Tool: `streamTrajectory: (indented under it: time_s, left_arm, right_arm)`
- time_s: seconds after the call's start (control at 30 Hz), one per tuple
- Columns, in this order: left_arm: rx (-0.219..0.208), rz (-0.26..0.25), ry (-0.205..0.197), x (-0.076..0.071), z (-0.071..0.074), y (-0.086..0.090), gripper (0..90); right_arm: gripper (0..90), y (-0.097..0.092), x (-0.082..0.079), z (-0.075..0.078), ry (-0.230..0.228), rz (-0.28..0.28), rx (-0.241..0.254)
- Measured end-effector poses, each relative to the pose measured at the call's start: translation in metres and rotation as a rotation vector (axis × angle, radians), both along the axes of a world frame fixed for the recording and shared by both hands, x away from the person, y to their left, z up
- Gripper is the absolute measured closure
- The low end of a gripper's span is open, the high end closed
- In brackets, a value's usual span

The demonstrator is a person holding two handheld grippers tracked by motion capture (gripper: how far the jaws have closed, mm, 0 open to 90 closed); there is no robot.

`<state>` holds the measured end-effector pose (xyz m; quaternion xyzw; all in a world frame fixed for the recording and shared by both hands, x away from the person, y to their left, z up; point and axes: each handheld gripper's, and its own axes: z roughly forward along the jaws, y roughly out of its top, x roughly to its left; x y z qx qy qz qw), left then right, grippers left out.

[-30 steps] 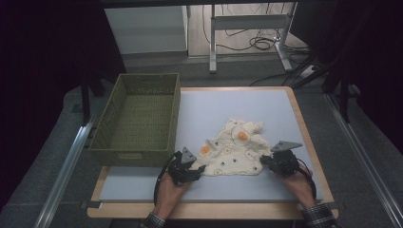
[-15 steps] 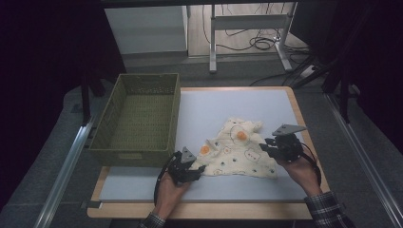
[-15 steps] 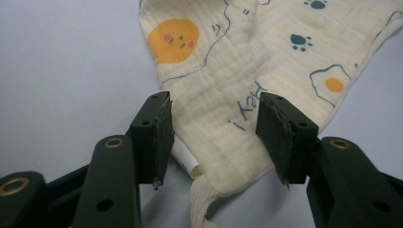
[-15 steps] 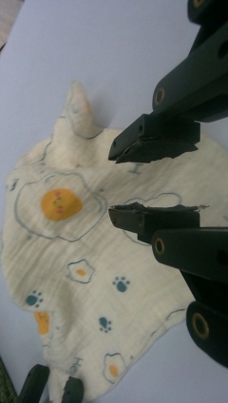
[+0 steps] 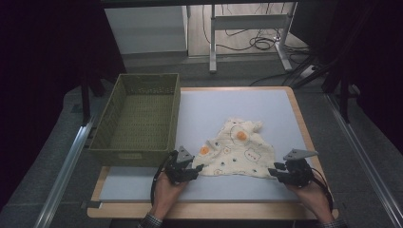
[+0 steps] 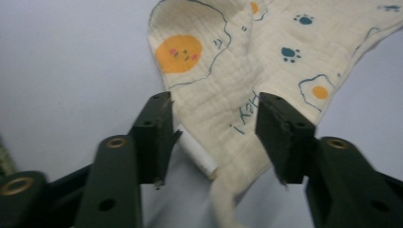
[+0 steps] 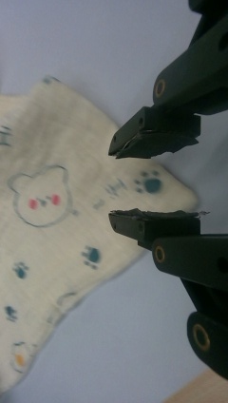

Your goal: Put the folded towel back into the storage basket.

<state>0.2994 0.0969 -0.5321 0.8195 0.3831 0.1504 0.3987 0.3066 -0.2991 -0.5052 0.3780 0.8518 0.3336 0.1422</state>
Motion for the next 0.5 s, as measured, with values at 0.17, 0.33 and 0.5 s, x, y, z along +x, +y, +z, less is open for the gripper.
streamTrajectory:
  time_s: [0.17,0.33,0.5]
  left_arm:
    - [0.038,-0.008,0.033,-0.001,-0.010,-0.001,56.4]
    - [0.028,-0.029,0.031,-0.003,-0.010,-0.003,71.9]
    - [0.025,-0.067,0.029,-0.012,-0.002,-0.004,84.6]
  right_arm:
    - [61.8,-0.005,-0.014,-0.012,-0.011,-0.003,-0.003]
    - [85.3,-0.004,-0.019,-0.015,-0.039,-0.004,0.008]
    - [86.8,-0.005,-0.028,-0.011,-0.050,0.008,-0.023]
